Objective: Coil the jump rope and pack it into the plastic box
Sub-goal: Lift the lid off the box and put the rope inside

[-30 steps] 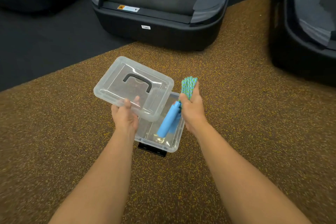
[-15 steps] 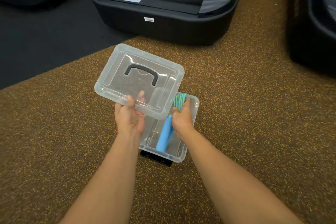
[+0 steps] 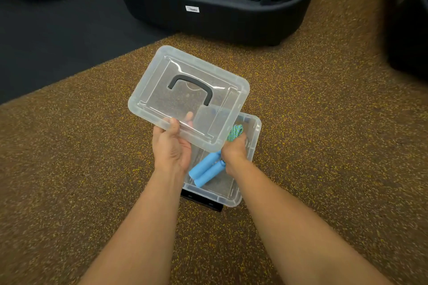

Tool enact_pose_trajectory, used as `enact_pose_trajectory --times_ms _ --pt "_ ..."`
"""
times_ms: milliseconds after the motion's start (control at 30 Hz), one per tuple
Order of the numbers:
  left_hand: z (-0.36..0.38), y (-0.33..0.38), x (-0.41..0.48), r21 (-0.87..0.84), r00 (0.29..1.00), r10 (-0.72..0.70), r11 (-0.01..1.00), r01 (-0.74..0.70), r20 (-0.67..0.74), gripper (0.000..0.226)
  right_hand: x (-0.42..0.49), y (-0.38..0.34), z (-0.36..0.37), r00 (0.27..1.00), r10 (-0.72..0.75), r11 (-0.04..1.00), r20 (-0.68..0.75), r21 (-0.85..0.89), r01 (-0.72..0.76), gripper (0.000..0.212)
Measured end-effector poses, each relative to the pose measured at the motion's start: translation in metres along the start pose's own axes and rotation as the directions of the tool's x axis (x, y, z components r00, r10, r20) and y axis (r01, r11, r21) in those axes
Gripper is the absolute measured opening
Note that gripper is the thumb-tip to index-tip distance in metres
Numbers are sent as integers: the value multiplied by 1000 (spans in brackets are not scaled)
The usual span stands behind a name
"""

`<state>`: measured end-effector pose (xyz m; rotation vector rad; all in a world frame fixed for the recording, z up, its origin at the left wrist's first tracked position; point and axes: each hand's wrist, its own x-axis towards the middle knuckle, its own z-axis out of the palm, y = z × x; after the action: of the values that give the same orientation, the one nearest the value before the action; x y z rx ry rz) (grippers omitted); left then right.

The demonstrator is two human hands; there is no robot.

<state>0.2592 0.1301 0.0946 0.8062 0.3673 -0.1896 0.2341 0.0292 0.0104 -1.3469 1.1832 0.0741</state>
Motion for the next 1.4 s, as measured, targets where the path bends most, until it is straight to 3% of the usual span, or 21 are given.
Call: enact_pose_trajectory --times_ms 533,767,867,1033,1167,1400 --pt "-7 3 -5 -18 998 -54 998 53 -36 20 20 5 12 950 310 932 -36 210 -296 44" --pt "-6 3 -3 -28 998 -59 998 58 -18 19 22 17 13 980 186 982 -66 23 -185 50" --pt "-6 2 -3 -30 998 -67 997 67 -12 20 24 13 13 975 162 975 -150 -128 -182 42" --pt "-4 0 -2 -36 997 -69 997 67 -32 18 27 12 15 984 82 962 -158 -244 -120 39" --pt "-3 0 -3 -50 996 -84 995 82 -31 18 30 12 18 985 49 947 -166 -305 -99 34" --pt "-5 -2 -2 -33 998 -62 998 62 -5 27 42 17 25 990 29 935 -139 -345 -76 47"
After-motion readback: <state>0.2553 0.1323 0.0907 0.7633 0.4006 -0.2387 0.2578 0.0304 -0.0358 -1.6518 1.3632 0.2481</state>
